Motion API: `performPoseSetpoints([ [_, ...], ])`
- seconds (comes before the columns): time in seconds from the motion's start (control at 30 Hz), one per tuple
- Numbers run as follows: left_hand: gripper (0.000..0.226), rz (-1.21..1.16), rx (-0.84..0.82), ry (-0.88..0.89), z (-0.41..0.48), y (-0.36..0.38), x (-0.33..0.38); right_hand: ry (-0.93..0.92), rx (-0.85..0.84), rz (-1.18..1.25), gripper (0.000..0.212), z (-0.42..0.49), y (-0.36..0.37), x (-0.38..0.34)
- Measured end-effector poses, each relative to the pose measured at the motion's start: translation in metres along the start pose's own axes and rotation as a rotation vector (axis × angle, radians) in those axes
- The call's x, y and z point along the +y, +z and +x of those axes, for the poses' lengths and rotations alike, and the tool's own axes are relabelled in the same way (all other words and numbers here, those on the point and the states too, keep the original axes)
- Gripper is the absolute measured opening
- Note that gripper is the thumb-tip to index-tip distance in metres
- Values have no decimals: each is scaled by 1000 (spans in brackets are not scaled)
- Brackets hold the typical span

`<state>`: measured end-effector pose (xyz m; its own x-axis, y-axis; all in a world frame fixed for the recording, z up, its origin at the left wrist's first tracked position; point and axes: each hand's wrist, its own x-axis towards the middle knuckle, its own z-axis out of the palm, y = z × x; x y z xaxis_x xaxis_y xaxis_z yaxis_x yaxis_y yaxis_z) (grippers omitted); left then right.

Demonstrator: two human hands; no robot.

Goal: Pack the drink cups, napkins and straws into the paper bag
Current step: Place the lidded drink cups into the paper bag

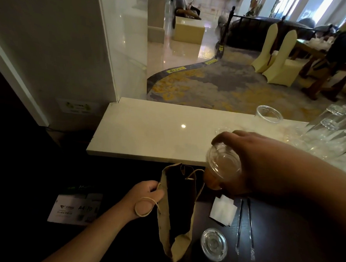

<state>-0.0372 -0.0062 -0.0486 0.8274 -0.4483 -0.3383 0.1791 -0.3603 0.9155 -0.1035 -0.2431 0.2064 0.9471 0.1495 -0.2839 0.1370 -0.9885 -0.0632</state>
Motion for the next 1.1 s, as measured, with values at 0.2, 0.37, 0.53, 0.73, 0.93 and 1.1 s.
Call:
performPoseSetpoints([
  [0.2,43,74,14,-5,3,3,3,-183,18,88,98,13,-6,-35],
  [0.37,26,120,-11,-46,6,7,9,-283,-90,63,95,38,32,-51],
  [0.53,55,147,0,-12,-4,-3,11,-239,-178,-33,102,58,71,-47],
  [0.73,32,281,34,-3,-3,-5,11,-145,-212,-80,98,78,111,-32],
  [0.93,41,292,39,-29,-3,-3,13,-176,-63,-300,72,83,141,-40],
  [1.1,44,306,50,-39,0,-4,14,-265,-88,-257,68,87,159,-42],
])
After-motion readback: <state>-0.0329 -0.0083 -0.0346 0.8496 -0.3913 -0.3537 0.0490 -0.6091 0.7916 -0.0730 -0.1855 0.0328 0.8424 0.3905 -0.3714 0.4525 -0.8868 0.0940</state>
